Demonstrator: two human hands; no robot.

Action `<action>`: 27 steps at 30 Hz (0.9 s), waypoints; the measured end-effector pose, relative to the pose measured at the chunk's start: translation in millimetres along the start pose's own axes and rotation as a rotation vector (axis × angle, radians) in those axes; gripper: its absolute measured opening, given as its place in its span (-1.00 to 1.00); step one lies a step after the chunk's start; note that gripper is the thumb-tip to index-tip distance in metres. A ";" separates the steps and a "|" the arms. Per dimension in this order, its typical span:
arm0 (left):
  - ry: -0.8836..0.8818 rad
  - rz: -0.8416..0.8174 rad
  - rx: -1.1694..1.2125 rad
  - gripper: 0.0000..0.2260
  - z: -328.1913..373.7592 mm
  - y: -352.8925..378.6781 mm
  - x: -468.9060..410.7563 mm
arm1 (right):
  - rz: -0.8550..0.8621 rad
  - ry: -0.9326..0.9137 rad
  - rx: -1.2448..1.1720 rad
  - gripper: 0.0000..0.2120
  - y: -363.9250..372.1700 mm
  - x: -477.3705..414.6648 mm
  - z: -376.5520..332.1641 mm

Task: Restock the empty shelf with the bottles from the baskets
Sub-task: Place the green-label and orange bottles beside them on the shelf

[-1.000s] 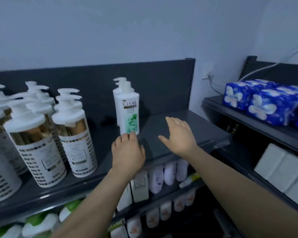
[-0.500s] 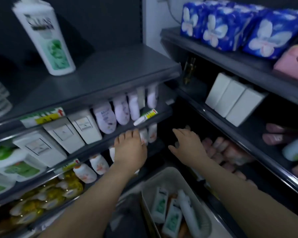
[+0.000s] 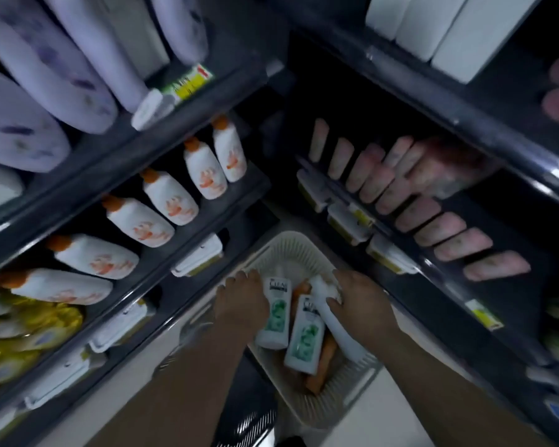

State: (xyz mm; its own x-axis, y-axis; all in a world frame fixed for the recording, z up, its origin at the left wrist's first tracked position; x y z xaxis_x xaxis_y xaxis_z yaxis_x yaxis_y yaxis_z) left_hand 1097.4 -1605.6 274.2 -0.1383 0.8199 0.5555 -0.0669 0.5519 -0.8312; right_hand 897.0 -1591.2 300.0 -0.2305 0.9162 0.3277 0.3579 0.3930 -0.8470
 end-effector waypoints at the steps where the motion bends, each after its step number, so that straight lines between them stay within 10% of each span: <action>1: -0.007 -0.038 0.006 -0.54 3.1 19.3 -12.2 | 0.001 0.019 -0.015 -0.53 13.8 -1.4 9.3; 17: -0.400 -0.514 0.863 -0.46 5.3 242.3 -124.3 | 0.351 0.030 0.135 -0.54 106.7 -10.7 75.2; 27: -0.329 -0.529 1.174 -0.78 14.2 171.2 -90.9 | 0.221 0.162 -0.184 -0.39 136.7 -6.3 90.7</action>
State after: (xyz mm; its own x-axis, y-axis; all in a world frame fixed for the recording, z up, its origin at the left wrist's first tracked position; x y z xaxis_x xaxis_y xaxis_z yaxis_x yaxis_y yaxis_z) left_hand 1084.5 -1587.7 81.2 -0.0517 0.3822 0.9226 -0.9710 0.1966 -0.1358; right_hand 865.3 -1550.3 144.2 0.0128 0.9756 0.2190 0.5439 0.1770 -0.8203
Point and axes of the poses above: each hand's wrist, its own x-axis away from the middle knuckle, its own y-axis out of the palm, z = x × y, the point moved 9 cm from there along -x, towards the middle knuckle, and after that the axes turned 9 degrees about -y, right-handed, at the moved point
